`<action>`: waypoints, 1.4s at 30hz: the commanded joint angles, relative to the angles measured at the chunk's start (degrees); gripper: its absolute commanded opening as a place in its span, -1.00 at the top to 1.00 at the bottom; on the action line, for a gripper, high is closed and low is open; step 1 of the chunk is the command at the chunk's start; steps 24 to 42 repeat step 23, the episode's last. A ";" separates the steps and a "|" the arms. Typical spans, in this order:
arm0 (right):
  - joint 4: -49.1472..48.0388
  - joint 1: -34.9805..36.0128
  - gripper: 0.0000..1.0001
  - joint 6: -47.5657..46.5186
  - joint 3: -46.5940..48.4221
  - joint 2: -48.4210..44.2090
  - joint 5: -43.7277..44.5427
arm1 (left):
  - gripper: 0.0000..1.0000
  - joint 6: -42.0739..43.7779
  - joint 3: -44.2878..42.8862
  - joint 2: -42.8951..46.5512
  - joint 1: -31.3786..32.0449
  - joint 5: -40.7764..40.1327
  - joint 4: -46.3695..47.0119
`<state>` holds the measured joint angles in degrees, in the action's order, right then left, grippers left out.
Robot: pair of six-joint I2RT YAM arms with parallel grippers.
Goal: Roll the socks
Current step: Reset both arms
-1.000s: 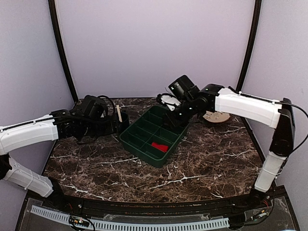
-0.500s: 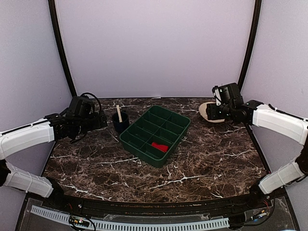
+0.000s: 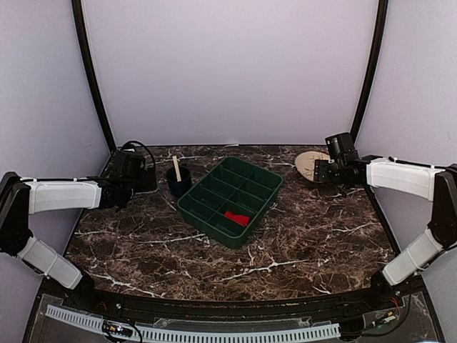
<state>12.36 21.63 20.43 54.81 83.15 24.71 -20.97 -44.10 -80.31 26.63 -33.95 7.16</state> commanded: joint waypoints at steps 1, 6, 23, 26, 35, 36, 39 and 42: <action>0.99 -0.34 -0.60 1.61 3.70 0.90 0.60 | -0.98 5.07 -0.40 -1.51 -1.76 -1.44 5.21; 1.71 -0.73 -0.61 0.75 4.12 0.63 0.57 | -0.98 5.03 2.03 -1.07 -3.24 -2.40 7.61; -0.16 -2.77 -0.65 0.18 6.38 1.33 2.57 | -0.98 11.07 1.50 -3.62 -7.14 3.01 12.93; -0.16 -2.77 -0.65 0.18 6.38 1.33 2.57 | -0.98 11.07 1.50 -3.62 -7.14 3.01 12.93; -0.16 -2.77 -0.65 0.18 6.38 1.33 2.57 | -0.98 11.07 1.50 -3.62 -7.14 3.01 12.93; -0.16 -2.77 -0.65 0.18 6.38 1.33 2.57 | -0.98 11.07 1.50 -3.62 -7.14 3.01 12.93; -0.16 -2.77 -0.65 0.18 6.38 1.33 2.57 | -0.98 11.07 1.50 -3.62 -7.14 3.01 12.93; -0.16 -2.77 -0.65 0.18 6.38 1.33 2.57 | -0.98 11.07 1.50 -3.62 -7.14 3.01 12.93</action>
